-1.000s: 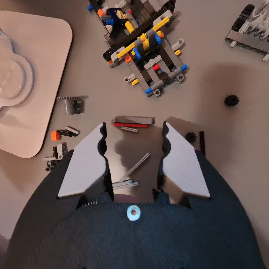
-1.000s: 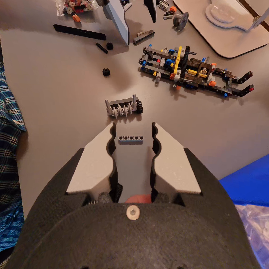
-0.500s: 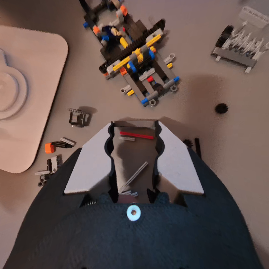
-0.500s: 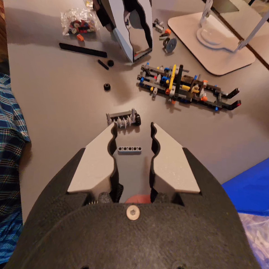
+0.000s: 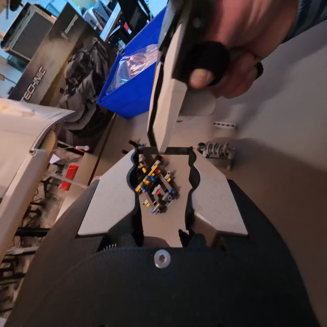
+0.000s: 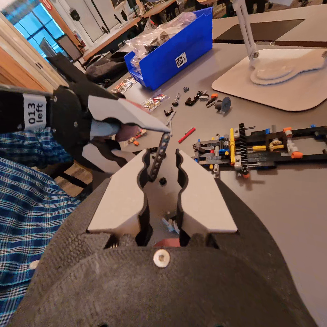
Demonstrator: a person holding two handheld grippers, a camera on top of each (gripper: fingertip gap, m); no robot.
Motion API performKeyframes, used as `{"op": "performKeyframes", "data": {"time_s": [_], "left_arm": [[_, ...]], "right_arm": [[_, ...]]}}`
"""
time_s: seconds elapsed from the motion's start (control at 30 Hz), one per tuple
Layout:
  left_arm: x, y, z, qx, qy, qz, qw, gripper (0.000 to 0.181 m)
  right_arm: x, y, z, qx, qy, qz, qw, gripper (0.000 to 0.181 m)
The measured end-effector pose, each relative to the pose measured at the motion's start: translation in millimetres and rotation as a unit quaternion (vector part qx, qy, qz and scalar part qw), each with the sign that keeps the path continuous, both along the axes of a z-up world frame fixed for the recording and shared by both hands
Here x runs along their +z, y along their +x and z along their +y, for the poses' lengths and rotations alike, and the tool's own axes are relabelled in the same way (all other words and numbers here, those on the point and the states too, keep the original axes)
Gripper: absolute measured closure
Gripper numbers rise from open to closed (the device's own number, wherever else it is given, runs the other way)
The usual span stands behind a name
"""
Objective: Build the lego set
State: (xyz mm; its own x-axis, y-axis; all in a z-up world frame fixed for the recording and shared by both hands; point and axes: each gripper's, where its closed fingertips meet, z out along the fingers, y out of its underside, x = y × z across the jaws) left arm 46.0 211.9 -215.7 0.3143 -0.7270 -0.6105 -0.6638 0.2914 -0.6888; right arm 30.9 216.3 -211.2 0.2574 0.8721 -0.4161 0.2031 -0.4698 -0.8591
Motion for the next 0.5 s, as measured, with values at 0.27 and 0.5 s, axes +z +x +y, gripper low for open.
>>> {"op": "performKeyframes", "data": {"time_s": [0.27,0.5], "left_arm": [[-11.7,18.0,-7.5,-0.024,-0.039,-0.008,0.999,0.122],[-73.8,8.6,-27.2,-0.057,-0.239,0.050,0.968,0.102]], "right_arm": [[-6.3,28.6,2.6,-0.043,-0.015,-0.023,0.999,0.177],[-20.6,58.8,-6.2,-0.084,-0.062,-0.033,0.994,0.177]]}}
